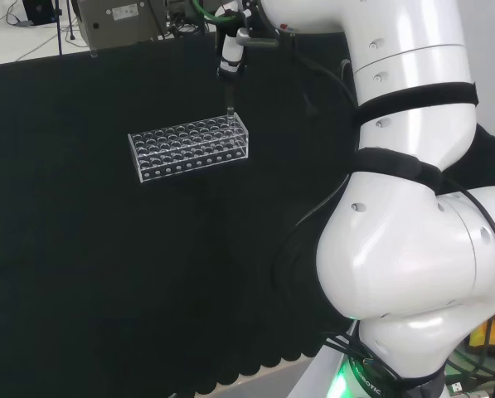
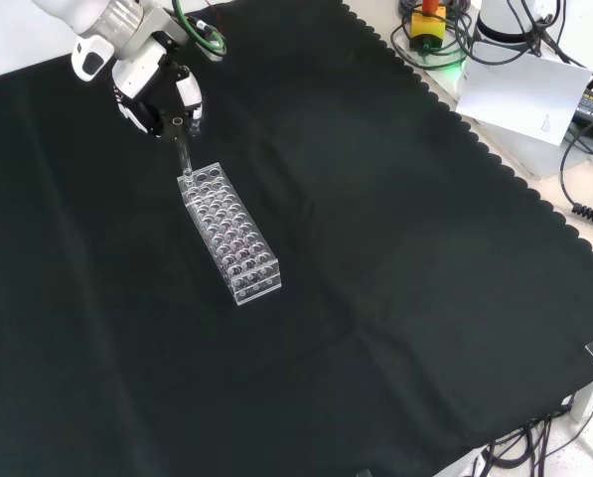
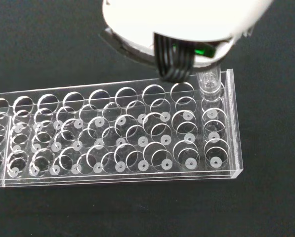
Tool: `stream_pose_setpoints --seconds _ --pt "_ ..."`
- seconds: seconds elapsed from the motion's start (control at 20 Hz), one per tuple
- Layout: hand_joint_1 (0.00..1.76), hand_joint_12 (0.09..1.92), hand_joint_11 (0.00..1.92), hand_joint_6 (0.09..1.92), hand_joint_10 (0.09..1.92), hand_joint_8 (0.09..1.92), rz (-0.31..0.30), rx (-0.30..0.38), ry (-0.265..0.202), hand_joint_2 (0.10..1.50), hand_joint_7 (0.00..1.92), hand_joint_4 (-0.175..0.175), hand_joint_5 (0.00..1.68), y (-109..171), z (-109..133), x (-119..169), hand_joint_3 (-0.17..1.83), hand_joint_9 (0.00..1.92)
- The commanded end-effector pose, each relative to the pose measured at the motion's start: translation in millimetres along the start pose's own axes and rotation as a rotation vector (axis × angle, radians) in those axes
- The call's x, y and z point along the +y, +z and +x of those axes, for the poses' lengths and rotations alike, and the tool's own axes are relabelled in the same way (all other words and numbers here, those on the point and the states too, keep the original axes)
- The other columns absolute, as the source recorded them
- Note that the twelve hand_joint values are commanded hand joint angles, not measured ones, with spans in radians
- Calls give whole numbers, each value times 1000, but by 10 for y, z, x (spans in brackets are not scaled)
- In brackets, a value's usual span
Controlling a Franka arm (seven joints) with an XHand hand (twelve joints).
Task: Put the test tube back in the rack.
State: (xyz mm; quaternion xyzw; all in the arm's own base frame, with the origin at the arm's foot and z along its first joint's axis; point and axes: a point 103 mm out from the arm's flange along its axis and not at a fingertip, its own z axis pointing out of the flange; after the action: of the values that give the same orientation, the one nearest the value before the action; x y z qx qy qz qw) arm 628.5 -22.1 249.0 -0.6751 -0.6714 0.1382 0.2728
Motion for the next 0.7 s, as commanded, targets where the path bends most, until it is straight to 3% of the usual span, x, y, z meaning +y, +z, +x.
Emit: stream_pose_setpoints --seconds 0.05,0.5,0.7 --pt "1434 1183 896 526 87 709 3 3 -2 585 1415 -175 1336 33 -4 7 695 1505" --pt "1434 1183 895 526 87 710 20 10 -1 585 1415 -175 1336 72 -6 26 695 1505" --pt "1434 1183 894 526 87 709 39 13 3 585 1415 -175 1336 228 -24 143 695 1505"
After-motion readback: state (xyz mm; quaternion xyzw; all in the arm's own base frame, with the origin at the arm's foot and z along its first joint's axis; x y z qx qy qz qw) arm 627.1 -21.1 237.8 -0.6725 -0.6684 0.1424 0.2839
